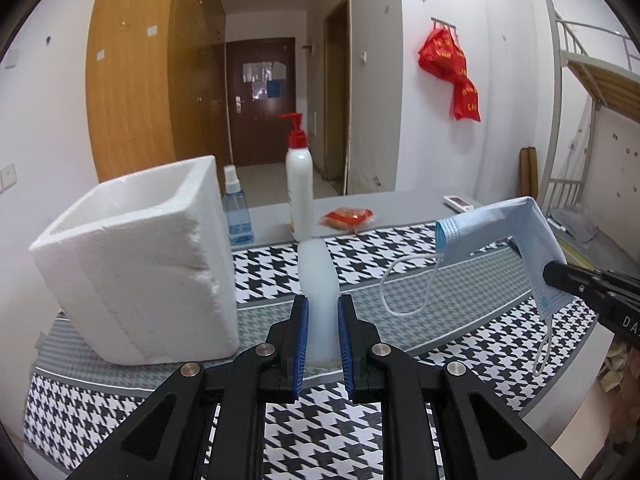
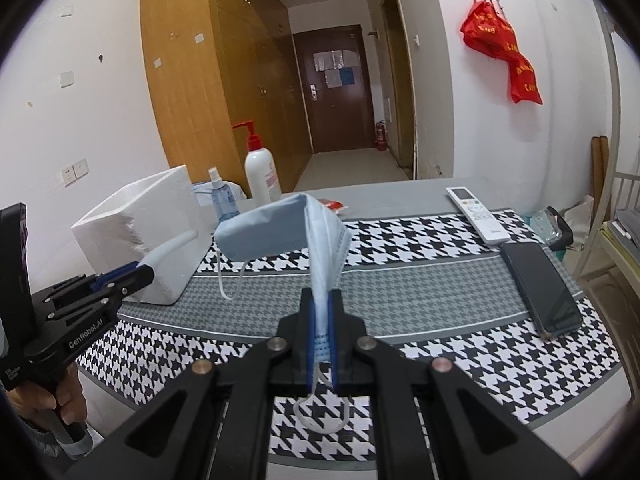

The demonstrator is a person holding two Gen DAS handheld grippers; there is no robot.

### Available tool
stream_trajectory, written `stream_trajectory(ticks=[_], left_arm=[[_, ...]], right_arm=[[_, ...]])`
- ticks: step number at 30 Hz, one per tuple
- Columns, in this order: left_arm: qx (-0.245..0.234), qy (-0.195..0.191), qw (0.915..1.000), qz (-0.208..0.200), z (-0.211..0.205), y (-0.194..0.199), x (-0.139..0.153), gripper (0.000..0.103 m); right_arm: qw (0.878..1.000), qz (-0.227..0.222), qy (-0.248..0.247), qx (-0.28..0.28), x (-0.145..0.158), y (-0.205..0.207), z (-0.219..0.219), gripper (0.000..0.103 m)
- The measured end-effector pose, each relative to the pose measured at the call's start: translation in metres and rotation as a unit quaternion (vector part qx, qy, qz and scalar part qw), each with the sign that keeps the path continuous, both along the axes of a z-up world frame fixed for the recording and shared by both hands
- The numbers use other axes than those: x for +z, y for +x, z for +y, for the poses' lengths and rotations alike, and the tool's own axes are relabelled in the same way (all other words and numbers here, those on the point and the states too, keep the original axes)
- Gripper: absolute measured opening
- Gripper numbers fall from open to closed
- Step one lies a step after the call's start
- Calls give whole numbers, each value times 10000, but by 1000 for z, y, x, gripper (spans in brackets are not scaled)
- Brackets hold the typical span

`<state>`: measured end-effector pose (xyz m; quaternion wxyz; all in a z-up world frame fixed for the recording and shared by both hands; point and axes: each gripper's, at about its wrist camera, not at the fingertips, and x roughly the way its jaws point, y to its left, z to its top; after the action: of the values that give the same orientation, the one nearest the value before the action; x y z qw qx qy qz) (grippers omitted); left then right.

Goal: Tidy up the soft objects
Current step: 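Carry the white roll with the left gripper while the right gripper carries the blue mask to the box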

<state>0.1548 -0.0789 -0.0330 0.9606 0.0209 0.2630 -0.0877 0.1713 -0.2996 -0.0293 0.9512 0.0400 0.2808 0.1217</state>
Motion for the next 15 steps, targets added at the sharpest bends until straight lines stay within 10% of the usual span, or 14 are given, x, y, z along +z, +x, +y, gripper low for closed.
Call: stream_trajectory(ticks=[15], left_arm=[[186,2,9992,-351,22,-19,18,16]], right_arm=[[9994,-150,-59,322,10,0,26,8]])
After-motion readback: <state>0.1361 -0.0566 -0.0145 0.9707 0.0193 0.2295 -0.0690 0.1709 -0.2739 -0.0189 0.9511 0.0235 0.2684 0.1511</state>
